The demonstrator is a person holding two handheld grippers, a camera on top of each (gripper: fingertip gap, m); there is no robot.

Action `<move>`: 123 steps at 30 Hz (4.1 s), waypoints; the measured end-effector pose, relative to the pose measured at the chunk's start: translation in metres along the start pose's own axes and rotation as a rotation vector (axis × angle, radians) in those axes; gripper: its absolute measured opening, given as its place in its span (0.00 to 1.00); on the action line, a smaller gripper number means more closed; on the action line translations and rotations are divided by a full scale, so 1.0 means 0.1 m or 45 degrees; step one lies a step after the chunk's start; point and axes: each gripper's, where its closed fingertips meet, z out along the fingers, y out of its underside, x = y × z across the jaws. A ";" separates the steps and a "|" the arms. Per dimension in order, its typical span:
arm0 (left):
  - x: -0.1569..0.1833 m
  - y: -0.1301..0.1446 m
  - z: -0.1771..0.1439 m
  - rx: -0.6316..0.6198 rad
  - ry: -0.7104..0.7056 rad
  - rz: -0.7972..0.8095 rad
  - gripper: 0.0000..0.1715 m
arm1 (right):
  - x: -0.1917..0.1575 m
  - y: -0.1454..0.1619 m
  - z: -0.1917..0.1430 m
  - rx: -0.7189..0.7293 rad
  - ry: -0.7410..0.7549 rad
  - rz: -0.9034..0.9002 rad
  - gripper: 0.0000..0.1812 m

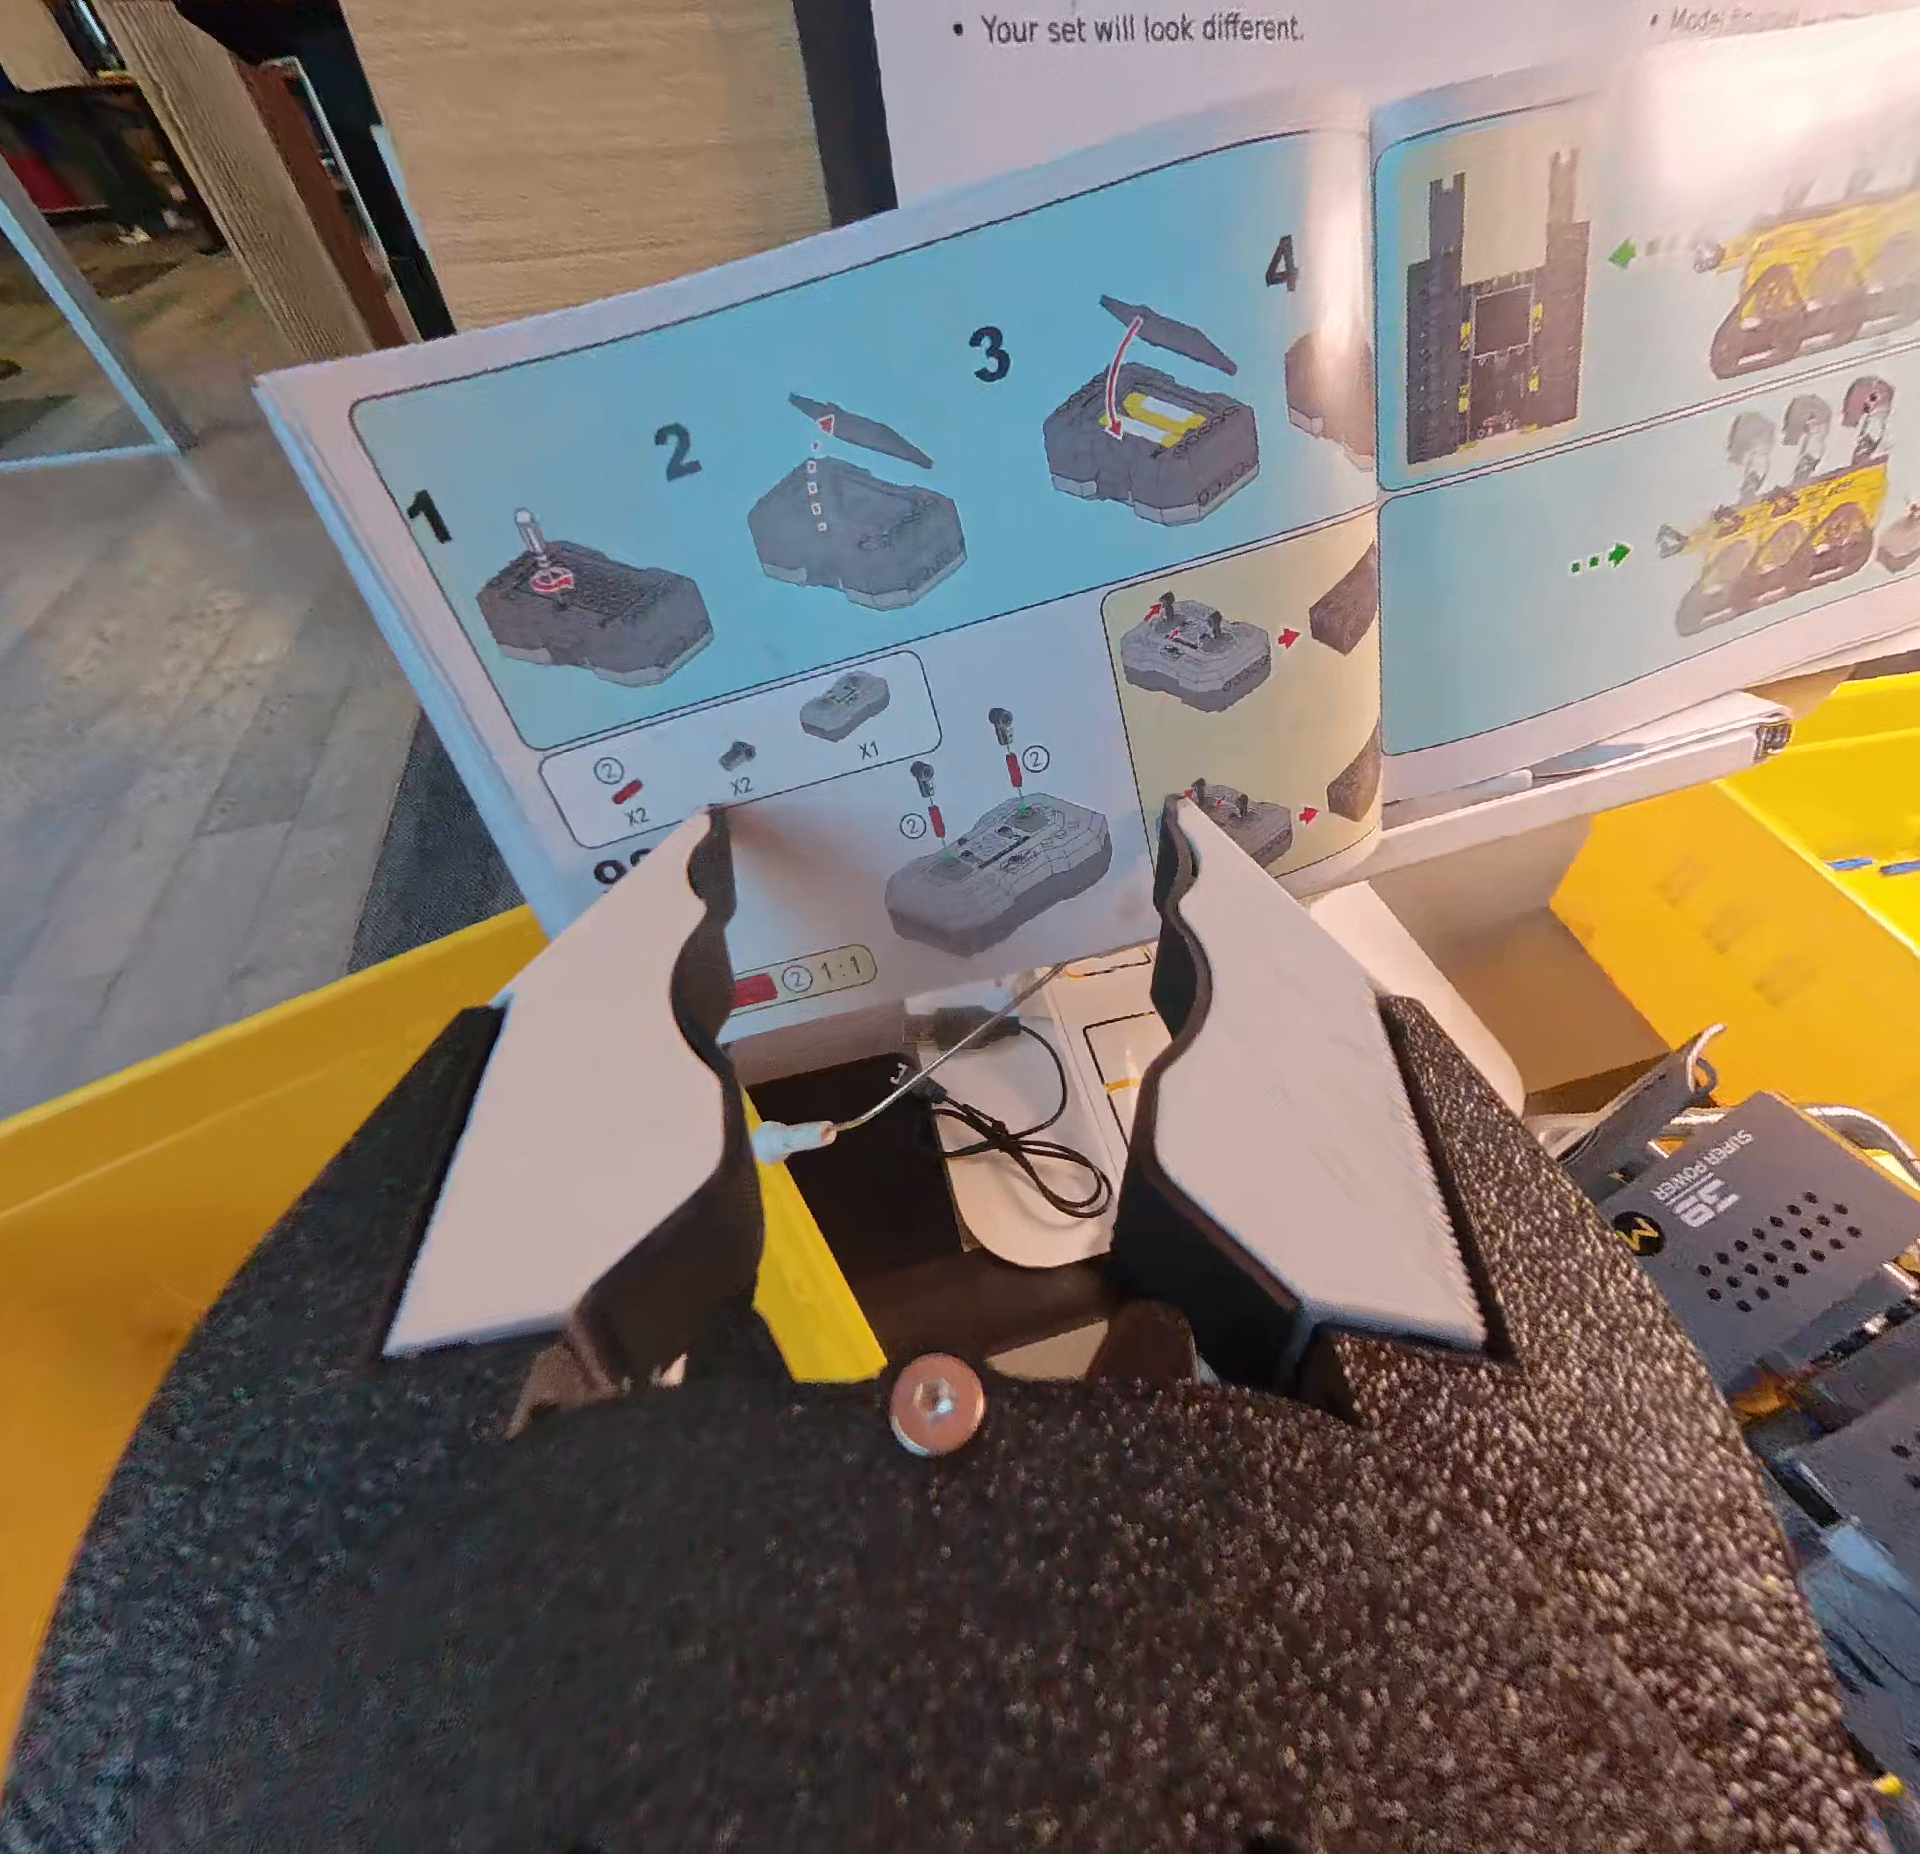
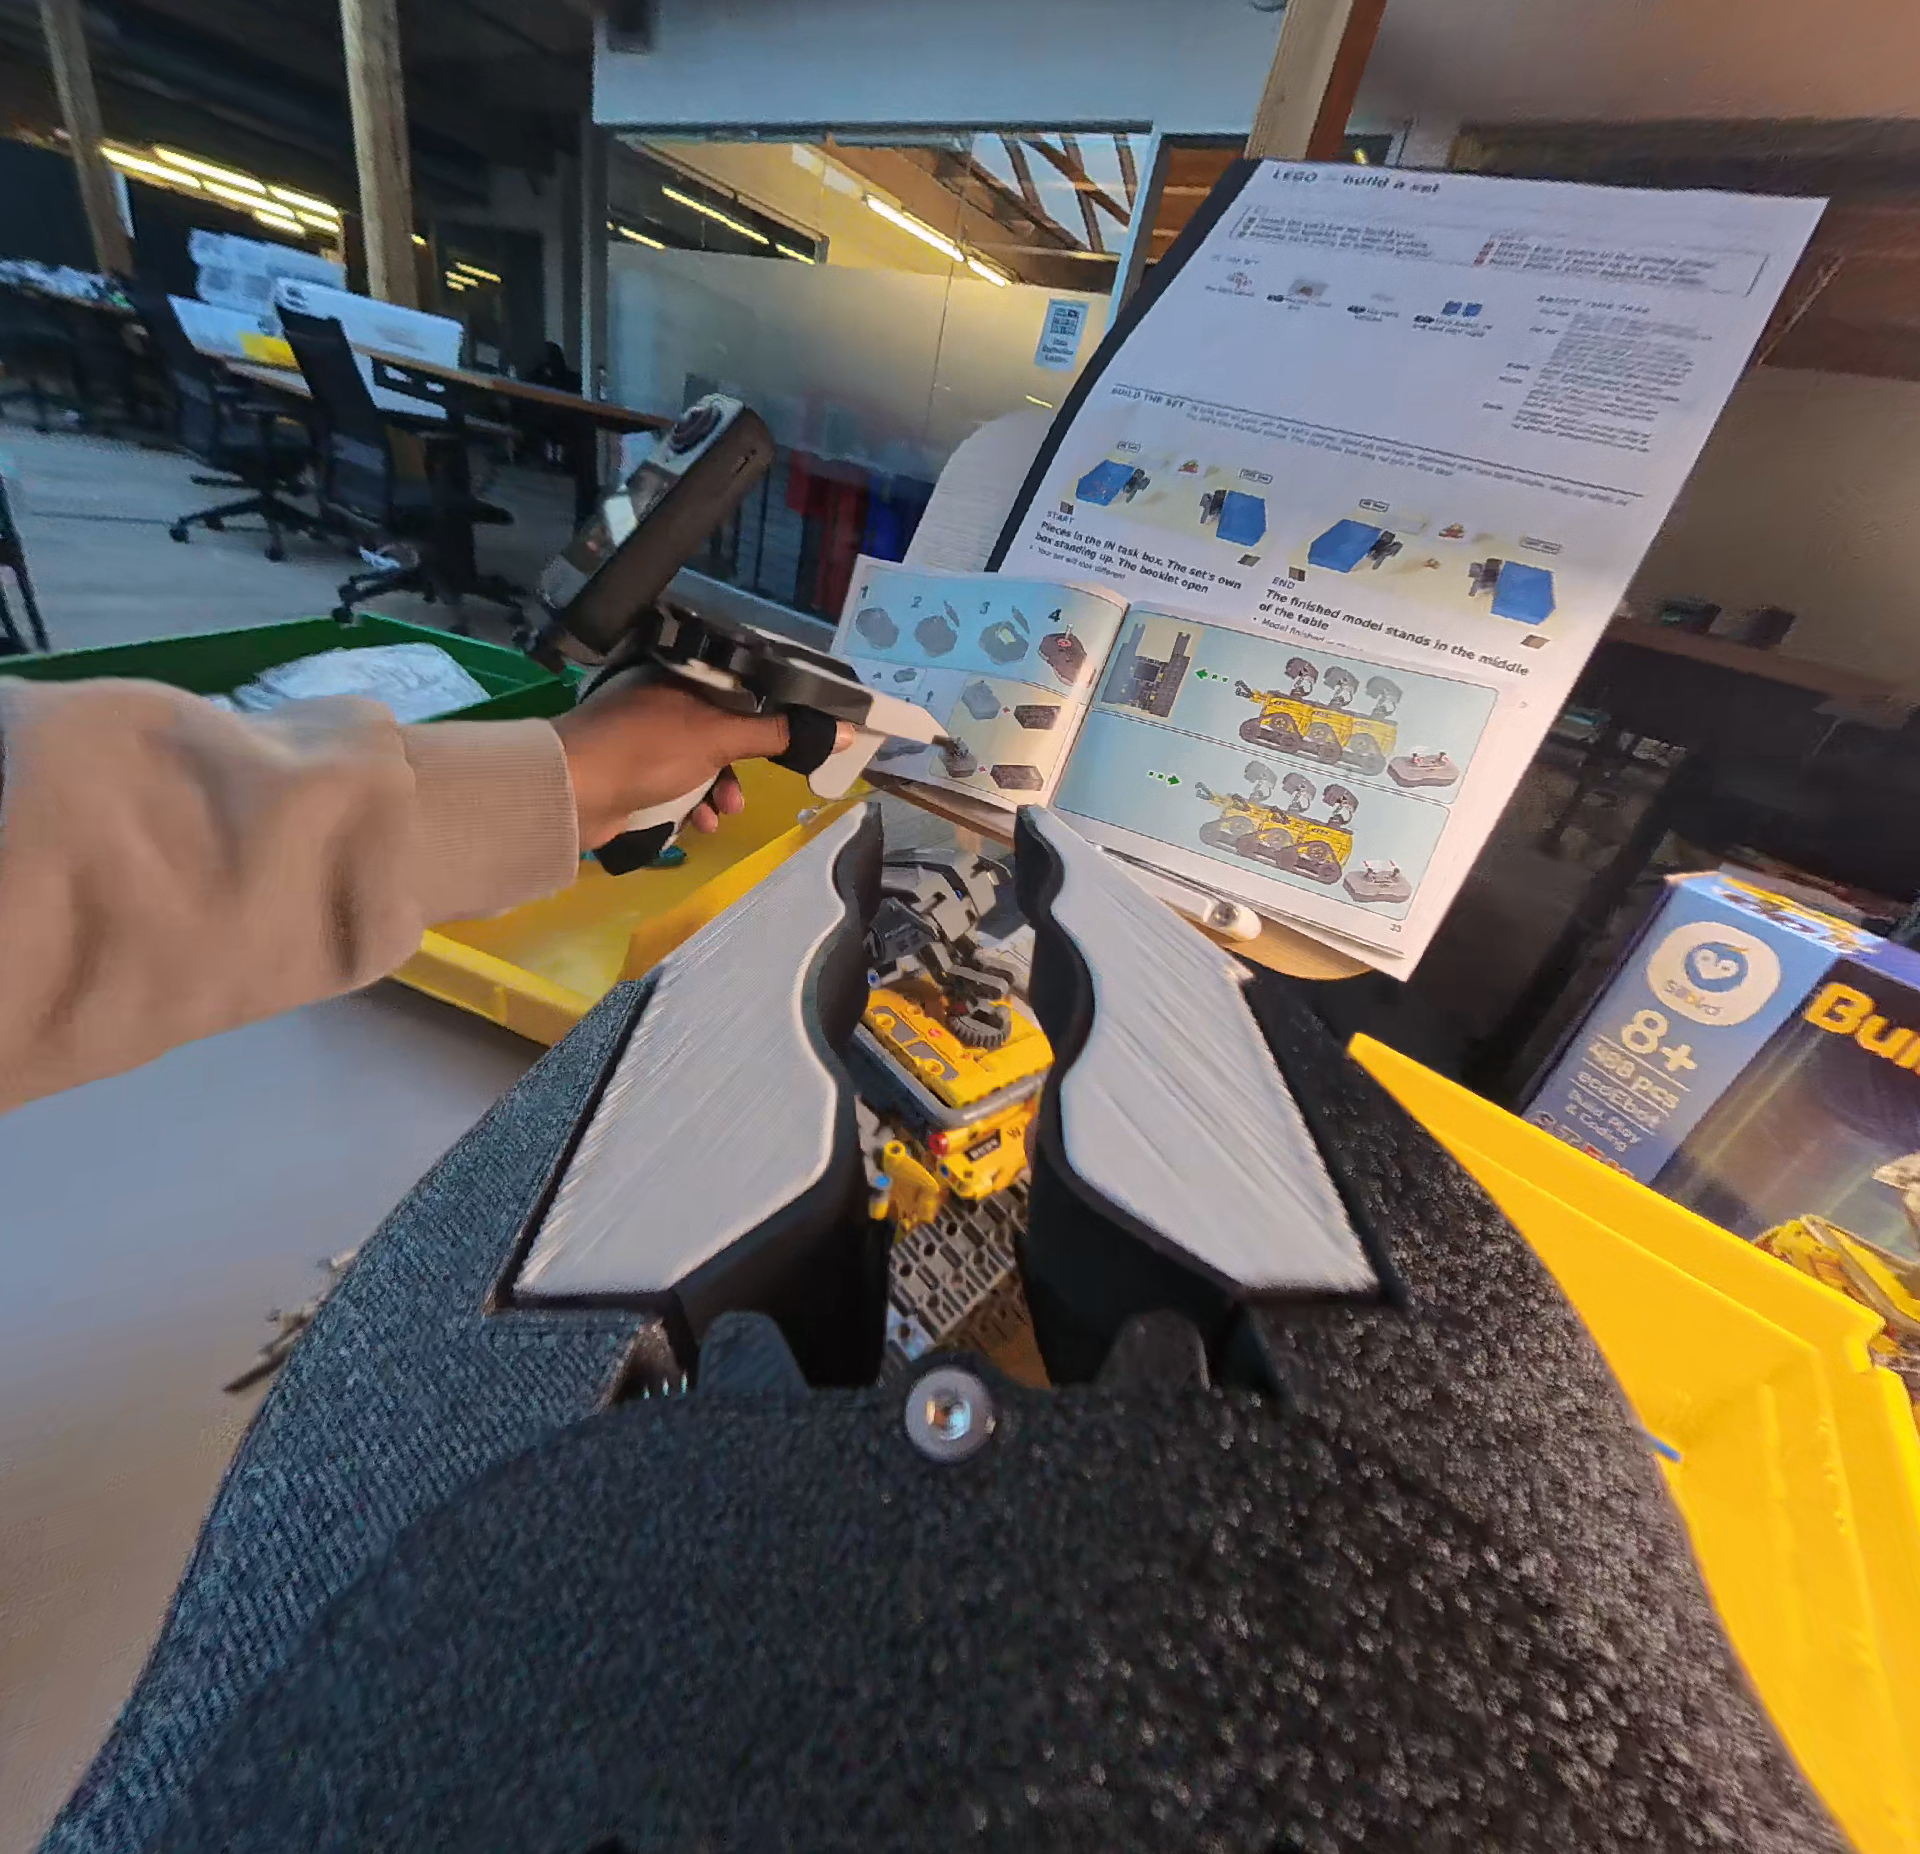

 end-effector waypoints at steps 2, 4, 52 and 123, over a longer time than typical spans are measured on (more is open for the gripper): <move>0.01 0.05 0.00 -0.046 0.018 -0.049 0.47 | 0.05 0.03 -0.17 -0.031 0.023 -0.081 0.14; 0.02 0.07 -0.01 -0.051 0.013 -0.044 0.48 | 0.11 0.08 -0.31 -0.061 0.030 -0.090 0.14; 0.81 -0.31 -0.22 0.213 0.203 0.290 0.02 | 0.08 0.45 -0.31 -0.142 -0.009 0.091 0.14; 0.25 0.05 -0.42 -0.081 0.617 0.176 0.00 | 1.67 1.41 1.24 -0.677 -0.300 0.503 0.01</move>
